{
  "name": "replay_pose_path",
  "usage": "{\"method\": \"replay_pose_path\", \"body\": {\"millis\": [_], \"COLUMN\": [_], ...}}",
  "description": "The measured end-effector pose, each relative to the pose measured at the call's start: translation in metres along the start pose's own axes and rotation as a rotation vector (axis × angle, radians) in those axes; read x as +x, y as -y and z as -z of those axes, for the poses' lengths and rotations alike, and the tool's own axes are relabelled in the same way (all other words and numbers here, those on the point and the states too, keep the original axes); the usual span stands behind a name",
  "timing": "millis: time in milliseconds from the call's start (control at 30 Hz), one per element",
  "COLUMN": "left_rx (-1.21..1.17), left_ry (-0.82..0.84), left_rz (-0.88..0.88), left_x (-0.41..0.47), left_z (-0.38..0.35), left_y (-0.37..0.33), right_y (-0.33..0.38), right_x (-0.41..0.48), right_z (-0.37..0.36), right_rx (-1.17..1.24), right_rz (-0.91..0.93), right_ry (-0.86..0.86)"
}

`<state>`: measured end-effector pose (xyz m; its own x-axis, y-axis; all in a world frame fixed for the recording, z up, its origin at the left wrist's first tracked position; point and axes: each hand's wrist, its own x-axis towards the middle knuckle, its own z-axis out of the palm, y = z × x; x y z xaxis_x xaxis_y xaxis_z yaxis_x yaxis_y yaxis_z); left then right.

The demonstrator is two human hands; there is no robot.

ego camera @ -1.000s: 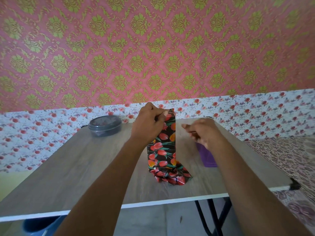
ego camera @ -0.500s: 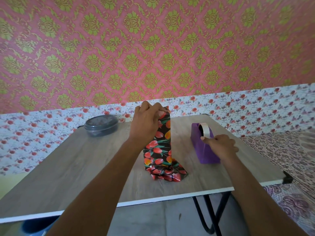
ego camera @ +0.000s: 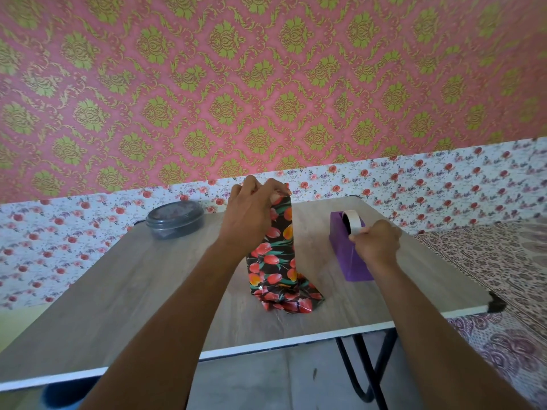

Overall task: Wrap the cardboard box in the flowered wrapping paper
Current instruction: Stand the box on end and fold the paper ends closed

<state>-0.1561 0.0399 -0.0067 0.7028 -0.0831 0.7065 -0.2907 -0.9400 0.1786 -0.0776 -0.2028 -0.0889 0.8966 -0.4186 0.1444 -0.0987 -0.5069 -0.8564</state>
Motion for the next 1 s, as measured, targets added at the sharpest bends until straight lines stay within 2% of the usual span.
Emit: {"method": "replay_pose_path", "body": {"millis": [100,200,433,667,767,900,1000], "left_rx": [-0.167,-0.189,-0.196,-0.215,-0.326,-0.331,-0.344], "left_ry": [-0.021,-0.023,-0.024,-0.023,-0.025,0.011,0.015], "left_rz": [0.097,0.112,0.108,0.110,0.116,0.135,0.167], "left_x": [0.003,0.004,0.004,0.006,0.005,0.009,0.013], "left_z": [0.004,0.008,0.007,0.007,0.012,0.023,0.028], "left_y": [0.002,0.000,0.000,0.004,0.003,0.010,0.018], "right_y": [-0.006,-0.008,-0.008,-0.033,-0.052,-0.053,-0.051], "right_x": [-0.008,-0.017,-0.022,-0.040,-0.054,-0.064,-0.081], "right_z": [0.002,0.003,0.006,-0.010,-0.021,-0.020,-0.018], "right_rx": [0.068,0.158,0.524,0.570,0.594,0.561,0.558], "right_rz": [0.065,0.063,-0.097,-0.187,-0.245,-0.179,-0.026], "right_ry": [-0.091,-0.130,-0.134,-0.163,-0.196,-0.195,-0.213]}}
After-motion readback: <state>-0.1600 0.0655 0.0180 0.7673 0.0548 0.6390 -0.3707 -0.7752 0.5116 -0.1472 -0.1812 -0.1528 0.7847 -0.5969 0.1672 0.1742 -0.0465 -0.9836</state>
